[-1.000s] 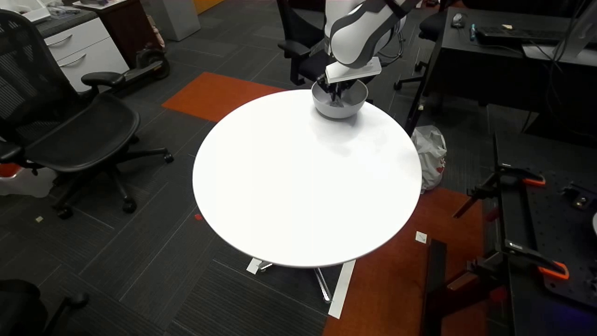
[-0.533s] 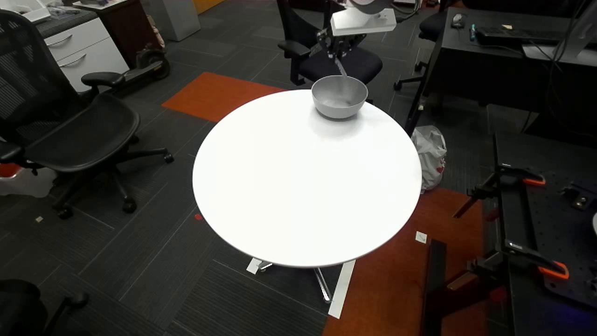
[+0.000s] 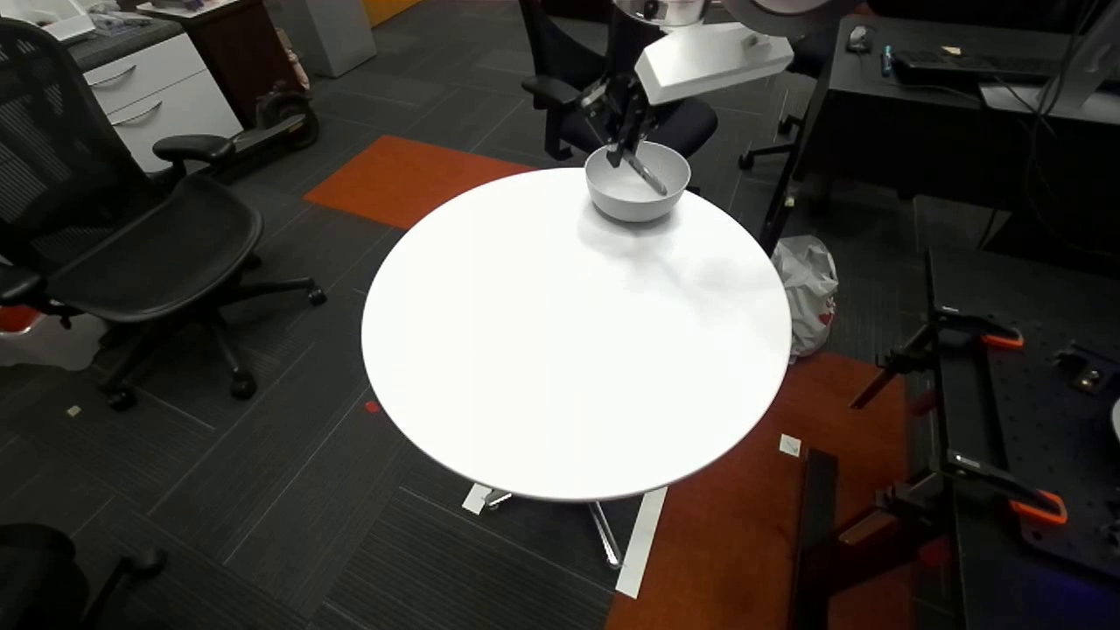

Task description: Remove the marker from the white bowl and put it on the table

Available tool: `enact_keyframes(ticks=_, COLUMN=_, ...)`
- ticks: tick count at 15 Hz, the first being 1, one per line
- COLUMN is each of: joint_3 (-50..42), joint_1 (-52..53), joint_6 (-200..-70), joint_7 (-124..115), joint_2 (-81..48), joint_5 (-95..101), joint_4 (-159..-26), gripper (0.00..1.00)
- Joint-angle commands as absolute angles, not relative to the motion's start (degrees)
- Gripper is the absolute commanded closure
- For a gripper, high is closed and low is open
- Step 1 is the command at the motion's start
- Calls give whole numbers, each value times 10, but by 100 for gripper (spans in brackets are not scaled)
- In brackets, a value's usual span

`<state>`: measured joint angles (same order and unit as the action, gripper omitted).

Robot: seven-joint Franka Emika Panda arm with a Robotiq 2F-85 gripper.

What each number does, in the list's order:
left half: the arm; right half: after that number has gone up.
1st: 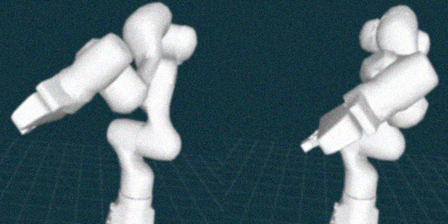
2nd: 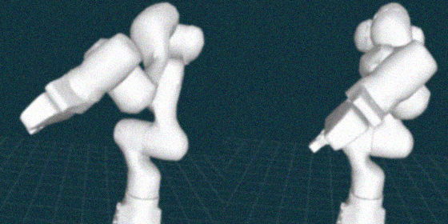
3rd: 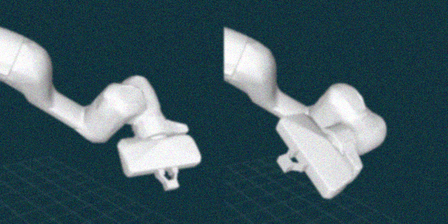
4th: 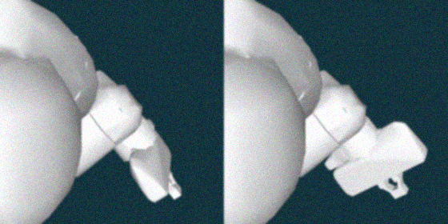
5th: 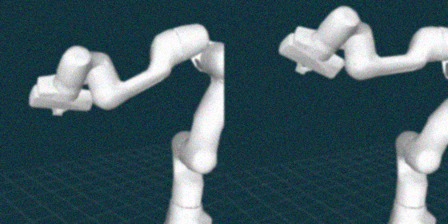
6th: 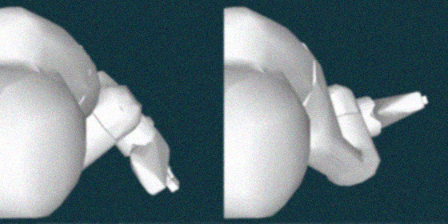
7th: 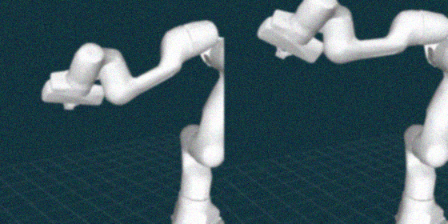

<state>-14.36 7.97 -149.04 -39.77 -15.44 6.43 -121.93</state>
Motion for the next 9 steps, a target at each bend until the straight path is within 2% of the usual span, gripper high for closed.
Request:
enact_keyframes(ticks=1, joint_3=-92, joint_1=110, joint_6=-1497, joint_7=-433, joint_2=-84, joint_5=99, joint_4=-1305, gripper=96)
enact_keyframes(ticks=6, joint_3=-8, joint_1=124, joint_6=-1502, joint_7=-419, joint_2=-99, joint_5=89, joint_4=-1312, gripper=96)
enact_keyframes(ticks=9, joint_3=10, joint_1=126, joint_6=-1515, joint_7=-409, joint_2=-130, joint_5=101, joint_4=-1294, gripper=96)
